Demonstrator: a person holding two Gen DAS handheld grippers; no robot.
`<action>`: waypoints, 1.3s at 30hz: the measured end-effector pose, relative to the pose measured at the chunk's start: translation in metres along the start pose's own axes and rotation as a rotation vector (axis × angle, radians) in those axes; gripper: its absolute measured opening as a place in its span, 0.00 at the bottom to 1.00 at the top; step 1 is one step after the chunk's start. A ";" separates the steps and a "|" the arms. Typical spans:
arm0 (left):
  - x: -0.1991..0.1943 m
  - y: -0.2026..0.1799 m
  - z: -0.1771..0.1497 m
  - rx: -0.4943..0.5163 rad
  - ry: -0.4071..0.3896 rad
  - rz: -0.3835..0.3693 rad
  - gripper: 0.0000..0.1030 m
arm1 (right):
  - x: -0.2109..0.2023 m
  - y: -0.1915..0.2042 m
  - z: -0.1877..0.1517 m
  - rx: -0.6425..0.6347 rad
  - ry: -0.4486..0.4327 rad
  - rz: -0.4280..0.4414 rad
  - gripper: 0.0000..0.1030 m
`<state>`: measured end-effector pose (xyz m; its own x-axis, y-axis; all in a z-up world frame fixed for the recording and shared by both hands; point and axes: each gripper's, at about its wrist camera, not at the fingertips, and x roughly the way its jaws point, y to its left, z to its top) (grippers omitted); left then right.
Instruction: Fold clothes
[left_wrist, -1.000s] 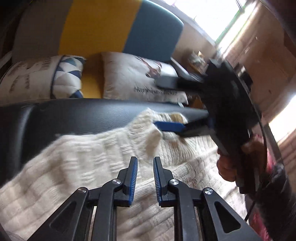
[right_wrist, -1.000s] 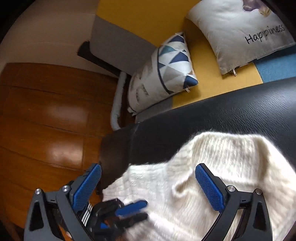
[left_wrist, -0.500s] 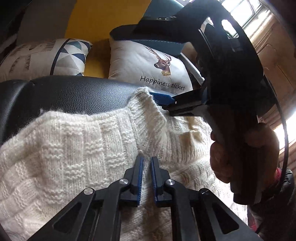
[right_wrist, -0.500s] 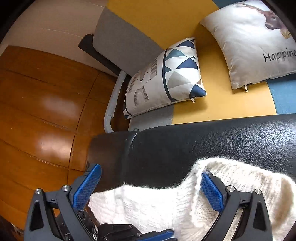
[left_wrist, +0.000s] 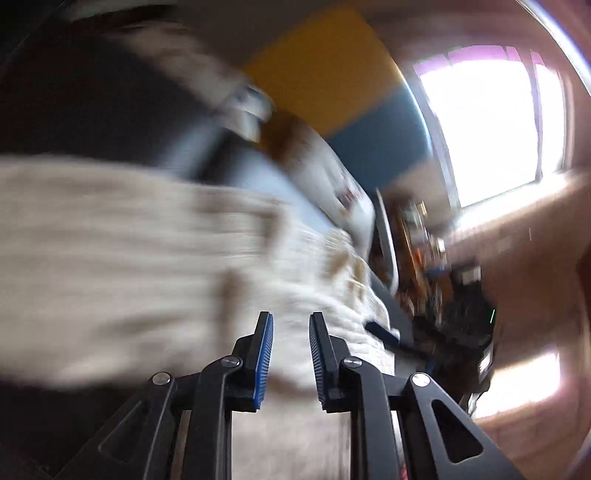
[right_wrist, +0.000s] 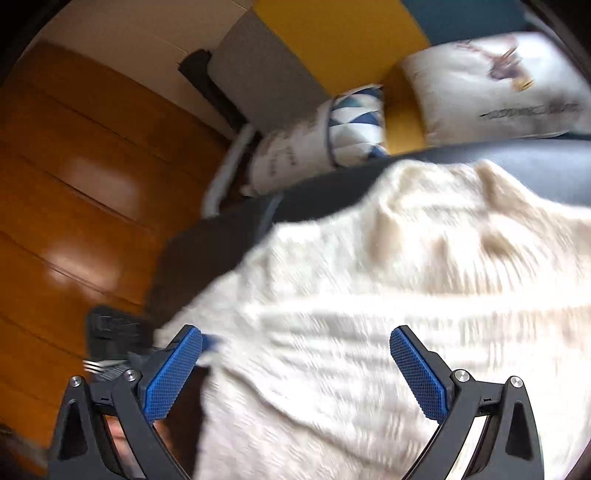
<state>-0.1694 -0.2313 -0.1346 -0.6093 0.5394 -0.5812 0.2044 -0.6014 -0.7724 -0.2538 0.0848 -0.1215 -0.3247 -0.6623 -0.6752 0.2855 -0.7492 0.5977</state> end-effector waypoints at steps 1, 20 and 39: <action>-0.022 0.020 -0.004 -0.048 -0.031 0.022 0.19 | 0.003 0.005 -0.007 -0.016 -0.006 -0.043 1.00; -0.226 0.248 -0.026 -0.706 -0.463 -0.054 0.26 | 0.050 0.054 -0.022 -0.090 0.047 -0.235 1.00; -0.198 0.255 -0.008 -0.956 -0.586 -0.063 0.04 | 0.068 0.078 -0.019 -0.301 0.026 -0.500 1.00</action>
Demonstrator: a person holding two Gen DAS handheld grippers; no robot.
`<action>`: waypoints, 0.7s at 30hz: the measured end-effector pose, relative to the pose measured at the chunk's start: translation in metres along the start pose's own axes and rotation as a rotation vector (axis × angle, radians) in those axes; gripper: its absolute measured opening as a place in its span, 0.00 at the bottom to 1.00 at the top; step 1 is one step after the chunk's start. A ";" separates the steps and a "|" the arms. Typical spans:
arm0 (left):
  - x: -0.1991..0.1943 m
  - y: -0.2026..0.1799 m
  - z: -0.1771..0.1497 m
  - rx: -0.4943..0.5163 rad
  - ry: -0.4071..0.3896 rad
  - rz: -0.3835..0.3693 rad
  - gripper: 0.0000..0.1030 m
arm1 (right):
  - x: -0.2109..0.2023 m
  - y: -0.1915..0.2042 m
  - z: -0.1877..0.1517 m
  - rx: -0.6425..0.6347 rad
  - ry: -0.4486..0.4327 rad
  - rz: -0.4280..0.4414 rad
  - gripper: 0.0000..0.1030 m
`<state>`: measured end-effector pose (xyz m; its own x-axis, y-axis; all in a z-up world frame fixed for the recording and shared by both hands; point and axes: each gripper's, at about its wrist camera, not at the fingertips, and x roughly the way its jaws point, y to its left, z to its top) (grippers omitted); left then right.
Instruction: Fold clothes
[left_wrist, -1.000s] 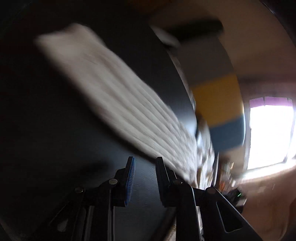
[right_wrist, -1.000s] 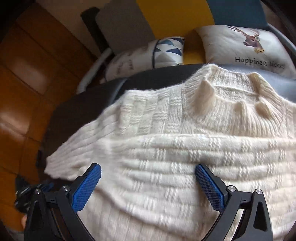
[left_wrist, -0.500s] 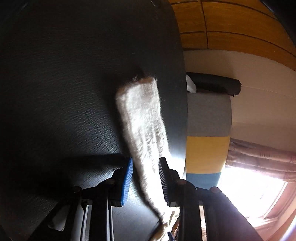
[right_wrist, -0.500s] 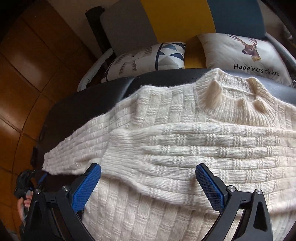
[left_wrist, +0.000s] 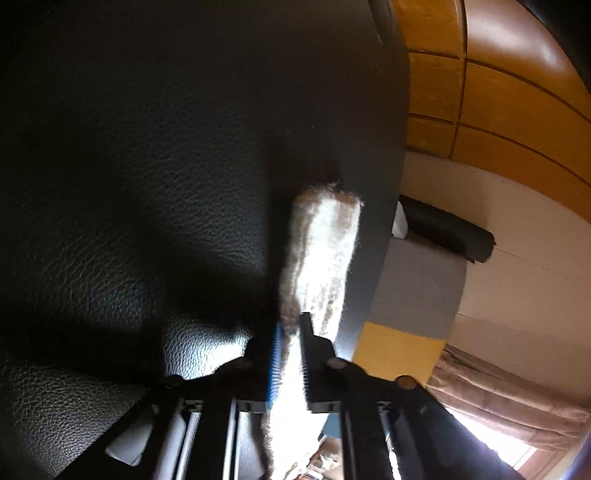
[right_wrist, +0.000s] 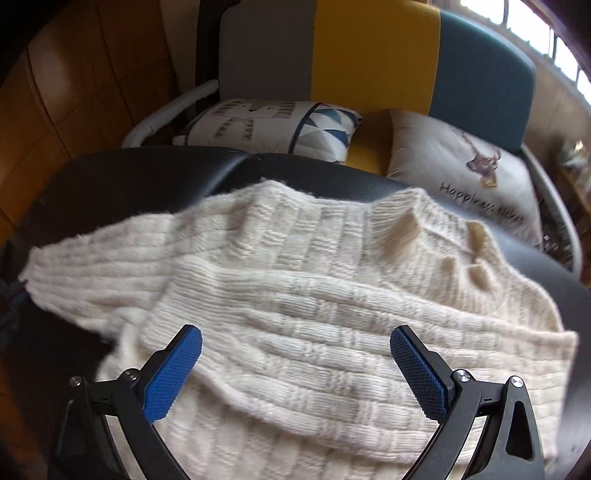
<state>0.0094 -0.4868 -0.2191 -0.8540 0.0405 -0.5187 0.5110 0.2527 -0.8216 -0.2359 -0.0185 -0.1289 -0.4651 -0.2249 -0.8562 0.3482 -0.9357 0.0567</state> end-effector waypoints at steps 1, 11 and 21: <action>0.001 -0.005 -0.002 0.033 -0.010 0.009 0.04 | 0.002 -0.001 -0.001 0.002 0.003 -0.006 1.00; 0.005 -0.098 -0.066 0.508 0.127 -0.175 0.04 | 0.021 -0.007 -0.006 0.026 0.033 -0.069 1.00; 0.059 -0.184 -0.173 0.717 0.405 -0.297 0.04 | 0.020 -0.013 -0.012 0.064 0.000 -0.054 1.00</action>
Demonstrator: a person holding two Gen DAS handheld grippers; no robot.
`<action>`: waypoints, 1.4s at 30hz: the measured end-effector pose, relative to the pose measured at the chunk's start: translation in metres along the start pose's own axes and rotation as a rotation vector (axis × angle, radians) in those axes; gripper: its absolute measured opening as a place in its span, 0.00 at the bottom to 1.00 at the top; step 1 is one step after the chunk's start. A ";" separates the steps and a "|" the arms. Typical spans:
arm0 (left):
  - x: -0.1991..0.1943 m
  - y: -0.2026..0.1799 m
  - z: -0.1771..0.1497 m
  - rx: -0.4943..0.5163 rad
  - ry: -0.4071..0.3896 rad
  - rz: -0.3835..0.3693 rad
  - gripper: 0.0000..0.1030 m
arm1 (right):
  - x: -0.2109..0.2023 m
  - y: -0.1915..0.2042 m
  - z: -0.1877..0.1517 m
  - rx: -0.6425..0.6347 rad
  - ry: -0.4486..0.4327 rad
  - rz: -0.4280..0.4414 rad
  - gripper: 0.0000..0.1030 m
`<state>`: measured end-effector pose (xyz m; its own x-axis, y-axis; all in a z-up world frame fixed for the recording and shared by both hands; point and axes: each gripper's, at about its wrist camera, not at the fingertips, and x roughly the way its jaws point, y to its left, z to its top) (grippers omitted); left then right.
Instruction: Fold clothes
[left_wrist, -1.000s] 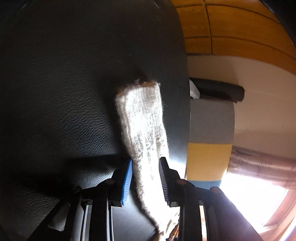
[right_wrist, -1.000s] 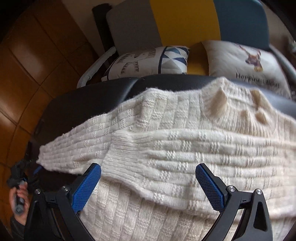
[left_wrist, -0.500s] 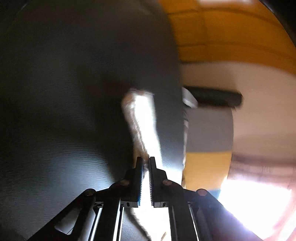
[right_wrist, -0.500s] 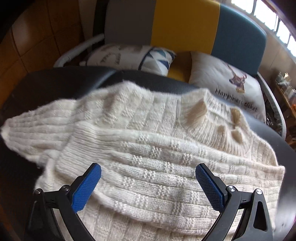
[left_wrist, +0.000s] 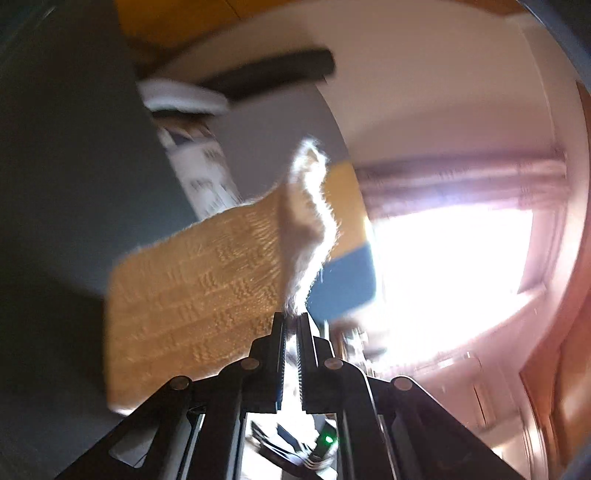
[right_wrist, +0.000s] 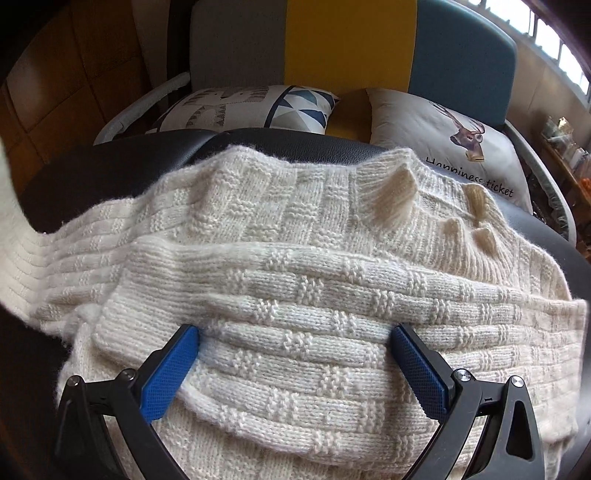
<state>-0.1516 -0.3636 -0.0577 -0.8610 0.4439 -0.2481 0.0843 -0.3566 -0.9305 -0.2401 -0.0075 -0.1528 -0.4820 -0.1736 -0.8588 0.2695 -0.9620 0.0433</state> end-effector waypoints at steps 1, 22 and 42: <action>0.016 -0.006 -0.010 0.014 0.036 -0.002 0.04 | -0.004 -0.004 0.000 0.015 -0.010 0.021 1.00; 0.188 0.007 -0.179 0.048 0.480 0.076 0.04 | -0.032 -0.104 -0.042 0.598 -0.059 0.879 1.00; 0.048 0.075 -0.141 -0.068 0.298 0.053 0.10 | 0.017 -0.021 -0.017 0.715 -0.023 0.605 0.07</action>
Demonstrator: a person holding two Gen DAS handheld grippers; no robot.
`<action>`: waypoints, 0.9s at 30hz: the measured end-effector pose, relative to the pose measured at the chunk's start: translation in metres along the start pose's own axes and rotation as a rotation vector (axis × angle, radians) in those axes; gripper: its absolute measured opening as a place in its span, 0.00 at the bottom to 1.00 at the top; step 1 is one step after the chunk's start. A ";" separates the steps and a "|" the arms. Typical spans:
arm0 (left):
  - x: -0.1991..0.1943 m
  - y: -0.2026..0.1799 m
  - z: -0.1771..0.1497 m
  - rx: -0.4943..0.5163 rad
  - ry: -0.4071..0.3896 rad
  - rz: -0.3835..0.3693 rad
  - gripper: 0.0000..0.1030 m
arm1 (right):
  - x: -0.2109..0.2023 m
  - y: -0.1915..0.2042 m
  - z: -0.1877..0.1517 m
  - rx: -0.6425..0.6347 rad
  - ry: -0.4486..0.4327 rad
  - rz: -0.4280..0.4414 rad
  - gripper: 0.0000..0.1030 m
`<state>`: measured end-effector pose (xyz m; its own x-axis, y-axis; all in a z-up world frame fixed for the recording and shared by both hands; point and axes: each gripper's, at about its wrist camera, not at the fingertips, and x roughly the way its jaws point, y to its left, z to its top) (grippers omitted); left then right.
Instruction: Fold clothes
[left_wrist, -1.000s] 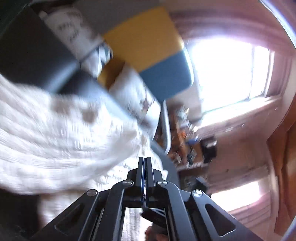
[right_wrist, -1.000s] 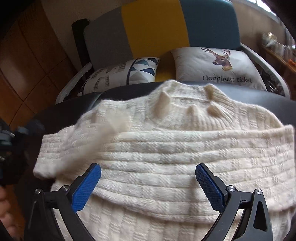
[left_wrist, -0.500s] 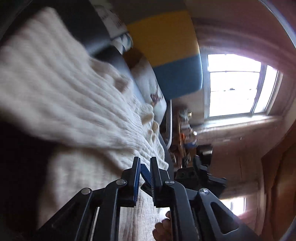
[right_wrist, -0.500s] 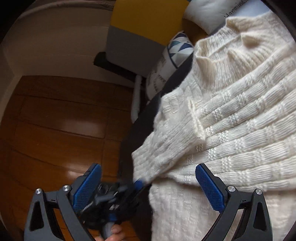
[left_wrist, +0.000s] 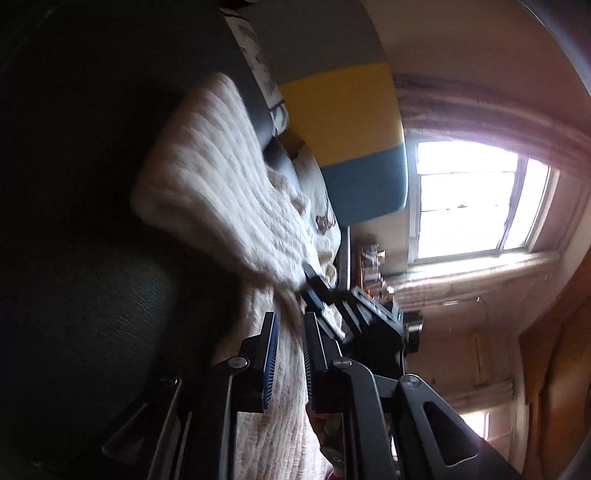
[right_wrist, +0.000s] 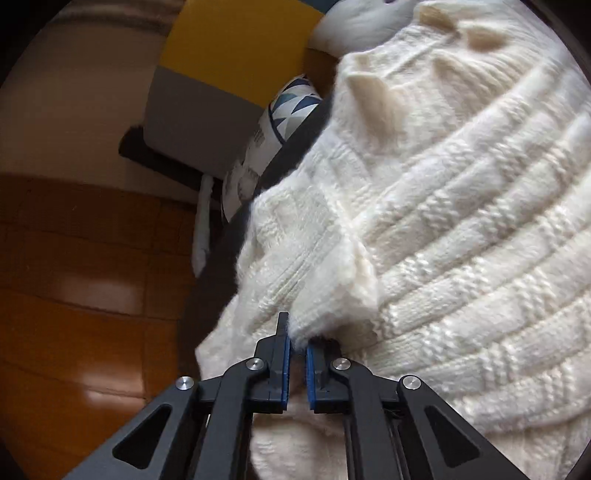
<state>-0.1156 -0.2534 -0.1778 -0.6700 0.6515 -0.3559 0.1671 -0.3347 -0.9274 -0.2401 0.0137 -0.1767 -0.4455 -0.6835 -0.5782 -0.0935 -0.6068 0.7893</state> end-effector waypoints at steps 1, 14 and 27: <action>0.003 -0.002 -0.001 0.009 0.005 0.002 0.10 | -0.002 0.010 0.002 -0.044 0.004 -0.023 0.07; 0.052 -0.018 0.019 -0.044 -0.052 0.069 0.10 | -0.057 0.200 0.034 -0.610 -0.081 -0.040 0.07; 0.058 0.007 0.033 -0.119 -0.127 0.206 0.11 | -0.181 0.097 0.102 -0.466 -0.312 -0.213 0.07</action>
<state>-0.1772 -0.2408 -0.2005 -0.6970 0.4849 -0.5283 0.3881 -0.3644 -0.8465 -0.2590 0.1198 0.0259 -0.7069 -0.4188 -0.5700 0.1596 -0.8795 0.4483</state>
